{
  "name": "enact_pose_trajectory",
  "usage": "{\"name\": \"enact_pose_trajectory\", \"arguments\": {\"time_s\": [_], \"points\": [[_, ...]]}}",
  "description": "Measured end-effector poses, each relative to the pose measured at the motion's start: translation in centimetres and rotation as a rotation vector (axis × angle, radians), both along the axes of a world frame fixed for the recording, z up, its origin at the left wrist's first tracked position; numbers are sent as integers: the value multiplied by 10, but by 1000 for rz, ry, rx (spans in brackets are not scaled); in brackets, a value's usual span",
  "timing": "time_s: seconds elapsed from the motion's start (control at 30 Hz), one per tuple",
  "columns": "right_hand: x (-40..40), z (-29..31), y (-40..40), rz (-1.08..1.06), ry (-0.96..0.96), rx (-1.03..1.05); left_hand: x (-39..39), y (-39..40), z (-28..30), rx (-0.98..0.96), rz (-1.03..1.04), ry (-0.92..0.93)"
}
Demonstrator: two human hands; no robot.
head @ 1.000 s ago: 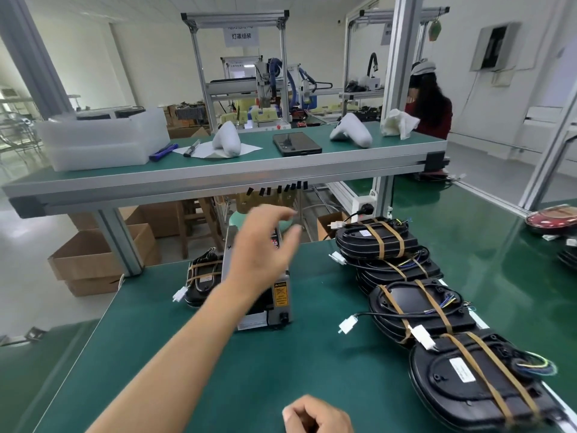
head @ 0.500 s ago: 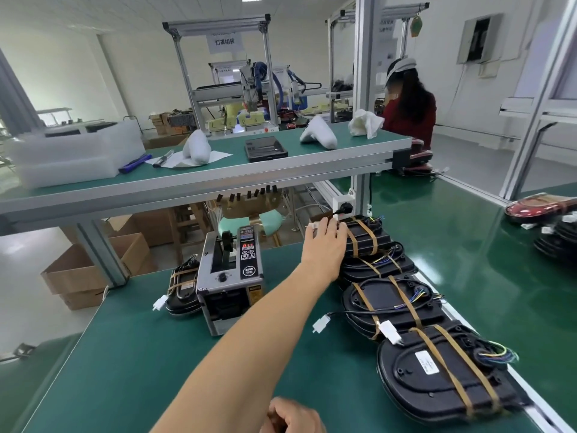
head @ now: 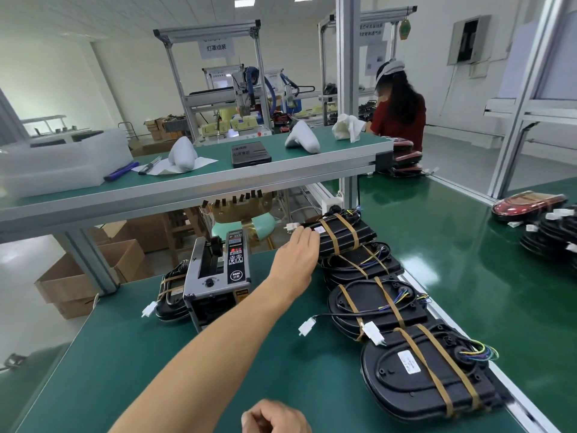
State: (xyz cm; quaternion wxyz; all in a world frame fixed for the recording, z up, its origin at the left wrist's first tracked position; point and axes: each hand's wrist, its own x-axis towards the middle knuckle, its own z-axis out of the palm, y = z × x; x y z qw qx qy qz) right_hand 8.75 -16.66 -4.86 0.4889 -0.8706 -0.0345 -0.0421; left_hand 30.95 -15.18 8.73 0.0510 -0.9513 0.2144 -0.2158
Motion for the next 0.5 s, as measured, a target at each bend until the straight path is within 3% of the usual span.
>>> {"name": "enact_pose_trajectory", "arguments": {"time_s": [0.1,0.27,0.5], "points": [[-4,15,-2,-76,15,125,-30,21,14,-20,-52,-90],[-11,31,-16,-5,77,279,-112,73,28,22,-147,-297],[-28,37,-23,131,110,594,-248,144,-3,-116,12,-260]]}}
